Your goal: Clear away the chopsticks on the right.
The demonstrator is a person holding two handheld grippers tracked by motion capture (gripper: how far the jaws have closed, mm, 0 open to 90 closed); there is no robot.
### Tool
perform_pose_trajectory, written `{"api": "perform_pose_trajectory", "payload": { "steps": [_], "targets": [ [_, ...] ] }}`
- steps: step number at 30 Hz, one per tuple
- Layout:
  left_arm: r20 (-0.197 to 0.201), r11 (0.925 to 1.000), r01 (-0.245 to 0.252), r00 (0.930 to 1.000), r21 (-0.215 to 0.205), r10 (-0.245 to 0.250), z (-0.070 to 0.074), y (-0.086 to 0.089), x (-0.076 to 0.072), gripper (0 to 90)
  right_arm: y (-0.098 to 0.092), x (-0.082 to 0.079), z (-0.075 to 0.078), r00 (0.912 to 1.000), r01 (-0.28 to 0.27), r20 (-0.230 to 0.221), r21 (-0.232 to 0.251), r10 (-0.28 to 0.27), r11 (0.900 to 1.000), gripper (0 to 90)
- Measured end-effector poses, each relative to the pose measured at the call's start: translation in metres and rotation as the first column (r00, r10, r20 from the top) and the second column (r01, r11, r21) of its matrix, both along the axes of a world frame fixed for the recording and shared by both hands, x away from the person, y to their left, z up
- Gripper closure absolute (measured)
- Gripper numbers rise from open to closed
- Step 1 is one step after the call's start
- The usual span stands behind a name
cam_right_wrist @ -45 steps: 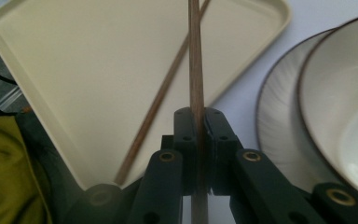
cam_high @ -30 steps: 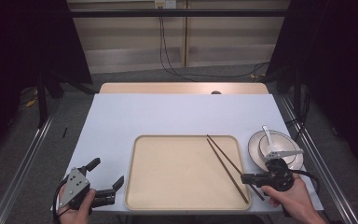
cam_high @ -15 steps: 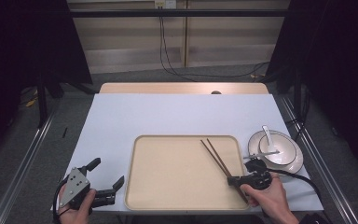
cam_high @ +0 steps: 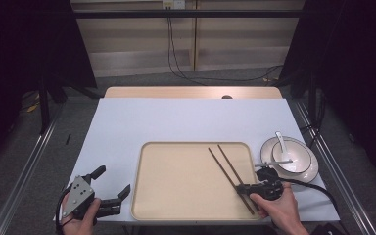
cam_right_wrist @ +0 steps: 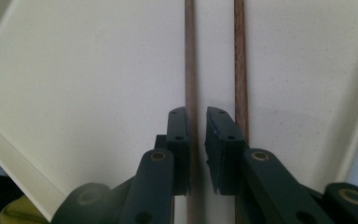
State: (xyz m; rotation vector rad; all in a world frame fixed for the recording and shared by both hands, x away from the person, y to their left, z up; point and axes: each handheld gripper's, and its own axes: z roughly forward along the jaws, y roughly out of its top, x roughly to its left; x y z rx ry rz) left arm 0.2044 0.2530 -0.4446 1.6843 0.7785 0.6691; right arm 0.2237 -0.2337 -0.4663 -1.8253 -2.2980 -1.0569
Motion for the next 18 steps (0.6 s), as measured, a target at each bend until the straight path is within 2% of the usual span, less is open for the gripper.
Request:
{"api": "perform_pose_trajectory", "payload": {
  "steps": [2,6,9,11,12,14,15,17,18],
  "targets": [
    [0.001,1.0000,0.002,1.0000,-0.004,-0.002,0.000,0.000,0.000,2.0,-0.001,0.000,0.000,0.9999,-0.012,0.008,-0.001,0.012,1.000,78.1],
    [0.003,1.0000,-0.001,1.0000,-0.009,0.001,0.000,0.000,0.000,2.0,-0.001,-0.002,0.001,0.9986,-0.050,0.018,0.016,0.050,0.999,67.5],
    [-0.001,1.0000,0.001,1.0000,0.005,-0.001,0.000,0.000,0.000,2.2,-0.004,-0.005,0.004,0.9940,-0.092,0.062,0.024,0.090,0.996,56.3],
    [-0.001,1.0000,0.003,1.0000,0.002,-0.003,0.000,0.000,0.000,2.3,-0.010,-0.008,0.011,0.9857,-0.127,0.117,0.035,0.122,0.991,47.9],
    [-0.005,1.0000,0.000,1.0000,-0.002,0.000,0.000,0.000,0.000,2.3,-0.014,-0.009,0.015,0.9766,-0.150,0.160,0.027,0.144,0.988,43.1],
    [-0.006,1.0000,-0.005,1.0000,-0.001,0.005,-0.001,0.001,0.000,2.3,-0.023,-0.011,0.020,0.9626,-0.173,0.210,-0.009,0.171,0.985,33.7],
    [-0.003,1.0000,-0.010,0.9999,0.000,0.010,0.000,0.001,0.000,2.3,-0.028,-0.013,0.022,0.9573,-0.153,0.241,-0.045,0.159,0.987,31.3],
    [-0.004,0.9999,-0.011,0.9999,0.004,0.011,0.000,0.001,0.000,2.3,-0.038,-0.016,0.026,0.9483,-0.153,0.270,-0.071,0.167,0.986,21.5],
    [-0.005,0.9999,-0.012,0.9999,0.004,0.012,0.000,0.001,0.000,2.3,-0.042,-0.018,0.027,0.9445,-0.142,0.287,-0.081,0.159,0.987,19.3]
  ]
}}
